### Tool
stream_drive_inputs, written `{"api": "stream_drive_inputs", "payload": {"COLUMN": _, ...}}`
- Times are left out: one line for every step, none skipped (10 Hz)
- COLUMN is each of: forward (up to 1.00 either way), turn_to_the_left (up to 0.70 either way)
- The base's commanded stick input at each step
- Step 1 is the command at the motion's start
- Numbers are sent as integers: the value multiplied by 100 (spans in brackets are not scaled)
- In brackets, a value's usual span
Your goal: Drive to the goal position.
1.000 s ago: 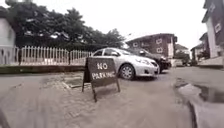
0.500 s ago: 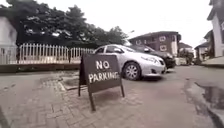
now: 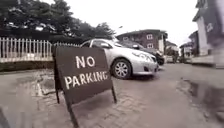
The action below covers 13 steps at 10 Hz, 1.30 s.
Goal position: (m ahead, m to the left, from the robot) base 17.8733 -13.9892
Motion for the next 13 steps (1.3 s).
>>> {"api": "stream_drive_inputs", "payload": {"forward": 0, "turn_to_the_left": -70}}
{"api": "stream_drive_inputs", "payload": {"forward": 0, "turn_to_the_left": -70}}
{"api": "stream_drive_inputs", "payload": {"forward": 0, "turn_to_the_left": -70}}
{"api": "stream_drive_inputs", "payload": {"forward": 0, "turn_to_the_left": -70}}
{"api": "stream_drive_inputs", "payload": {"forward": 0, "turn_to_the_left": -70}}
{"api": "stream_drive_inputs", "payload": {"forward": 0, "turn_to_the_left": -70}}
{"api": "stream_drive_inputs", "payload": {"forward": 0, "turn_to_the_left": -70}}
{"api": "stream_drive_inputs", "payload": {"forward": 0, "turn_to_the_left": -70}}
{"api": "stream_drive_inputs", "payload": {"forward": 0, "turn_to_the_left": -70}}
{"api": "stream_drive_inputs", "payload": {"forward": 0, "turn_to_the_left": -70}}
{"api": "stream_drive_inputs", "payload": {"forward": 0, "turn_to_the_left": -70}}
{"api": "stream_drive_inputs", "payload": {"forward": 0, "turn_to_the_left": 0}}
{"api": "stream_drive_inputs", "payload": {"forward": 0, "turn_to_the_left": 0}}
